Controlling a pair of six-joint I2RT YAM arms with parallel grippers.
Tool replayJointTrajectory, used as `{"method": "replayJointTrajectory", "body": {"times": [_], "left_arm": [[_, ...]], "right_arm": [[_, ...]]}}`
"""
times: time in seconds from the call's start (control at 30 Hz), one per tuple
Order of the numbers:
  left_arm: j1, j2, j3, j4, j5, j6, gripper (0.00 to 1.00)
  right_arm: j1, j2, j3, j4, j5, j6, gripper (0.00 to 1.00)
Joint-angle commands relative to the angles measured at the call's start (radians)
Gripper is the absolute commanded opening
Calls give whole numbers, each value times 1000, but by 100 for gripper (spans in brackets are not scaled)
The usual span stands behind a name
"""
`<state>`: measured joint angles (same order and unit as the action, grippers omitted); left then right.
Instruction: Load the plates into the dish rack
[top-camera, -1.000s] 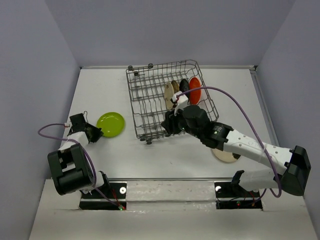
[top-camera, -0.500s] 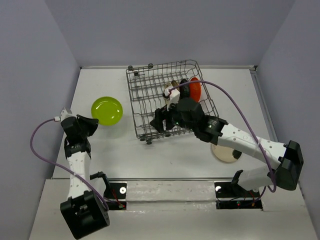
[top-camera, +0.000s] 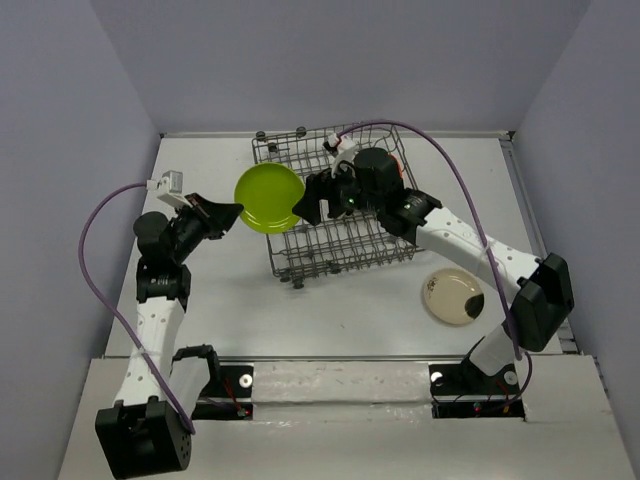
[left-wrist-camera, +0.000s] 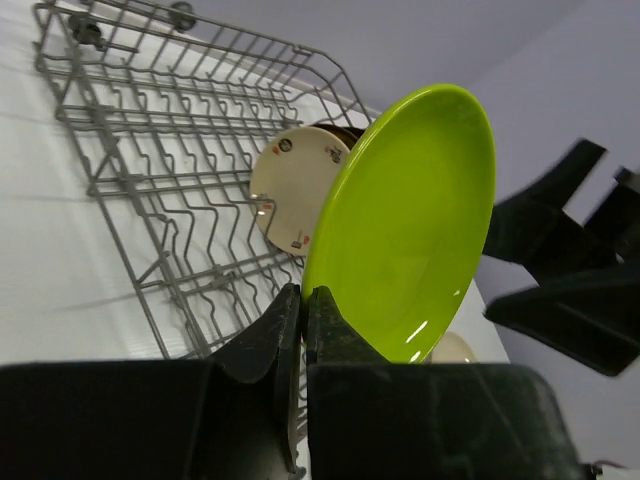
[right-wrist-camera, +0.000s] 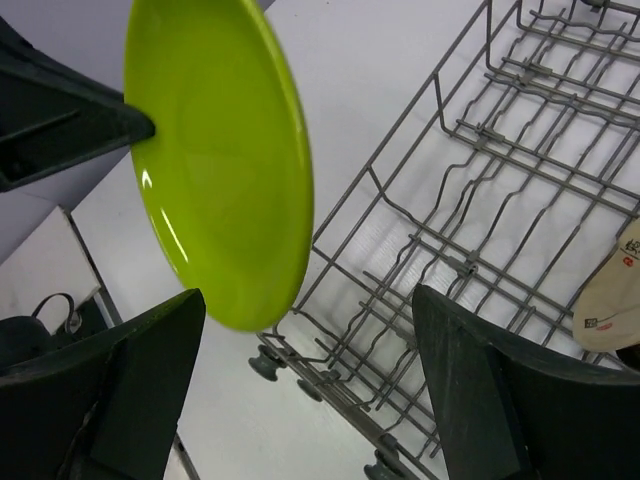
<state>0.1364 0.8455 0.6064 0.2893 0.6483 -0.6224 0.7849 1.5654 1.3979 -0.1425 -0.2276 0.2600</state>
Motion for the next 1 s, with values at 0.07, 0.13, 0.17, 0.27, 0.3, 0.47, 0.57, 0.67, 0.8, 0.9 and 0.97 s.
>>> {"method": "replayJointTrajectory", "body": {"times": [0.07, 0.13, 0.17, 0.27, 0.3, 0.47, 0.57, 0.67, 0.8, 0.9, 0.97], "left_arm": [[-83, -19, 47, 94, 134, 72, 6], [-118, -19, 49, 108, 159, 75, 6], [-126, -19, 52, 108, 162, 78, 6], [-164, -16, 62, 105, 165, 87, 7], [-170, -8, 70, 88, 162, 93, 23], [-219, 9, 148, -98, 39, 222, 99], [-247, -14, 168, -180, -84, 291, 99], [-268, -31, 196, -264, -186, 343, 99], [-294, -54, 225, -360, -355, 381, 99], [-340, -71, 227, -378, -410, 408, 99], [-356, -80, 228, -384, -430, 412, 99]], "right_arm": [[-36, 30, 95, 50, -180, 5, 90], [-36, 33, 69, 83, -199, 19, 84], [-36, 32, 64, 95, -210, 25, 80], [-36, 25, 50, 126, -246, 50, 34], [-45, 22, 49, 130, -271, 57, 20], [-55, -8, 61, 89, -106, 61, 7], [-55, 14, 96, 1, 54, 45, 7], [-55, 85, 154, -83, 315, 50, 7], [-55, 156, 219, -134, 518, 70, 7], [-55, 238, 269, -154, 669, 65, 7], [-55, 277, 303, -163, 723, 59, 7]]}}
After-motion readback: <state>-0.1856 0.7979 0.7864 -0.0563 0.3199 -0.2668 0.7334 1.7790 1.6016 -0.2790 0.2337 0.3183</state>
